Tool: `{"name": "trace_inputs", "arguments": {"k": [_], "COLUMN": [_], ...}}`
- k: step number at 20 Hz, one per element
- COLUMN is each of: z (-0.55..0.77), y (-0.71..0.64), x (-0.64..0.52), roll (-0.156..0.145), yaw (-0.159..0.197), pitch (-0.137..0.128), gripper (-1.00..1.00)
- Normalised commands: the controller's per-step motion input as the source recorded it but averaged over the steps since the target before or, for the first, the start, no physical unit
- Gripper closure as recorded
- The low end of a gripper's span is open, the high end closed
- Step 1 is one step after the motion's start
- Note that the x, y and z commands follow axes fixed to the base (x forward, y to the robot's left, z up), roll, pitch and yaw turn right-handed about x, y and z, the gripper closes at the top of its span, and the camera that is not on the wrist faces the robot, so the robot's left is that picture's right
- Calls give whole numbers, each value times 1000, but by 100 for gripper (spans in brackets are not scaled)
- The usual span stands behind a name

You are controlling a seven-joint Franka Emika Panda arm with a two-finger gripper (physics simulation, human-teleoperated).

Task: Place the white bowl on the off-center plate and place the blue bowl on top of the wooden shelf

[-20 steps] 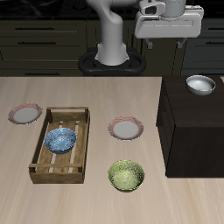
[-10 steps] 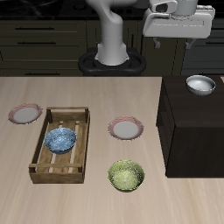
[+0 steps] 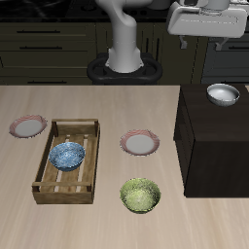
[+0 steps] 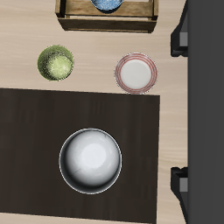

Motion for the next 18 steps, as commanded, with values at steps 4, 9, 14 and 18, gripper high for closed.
{"name": "trace_inputs", "arguments": {"k": [4, 9, 14, 18], "z": [46, -1, 44, 63], "y": [82, 179, 150, 64], "x": [174, 169, 184, 121], "roll": [-24, -9, 7, 0], "yaw": [7, 14, 5, -7], "pitch": [-8, -14, -11, -25], "gripper": [-100, -100, -100, -100]}}
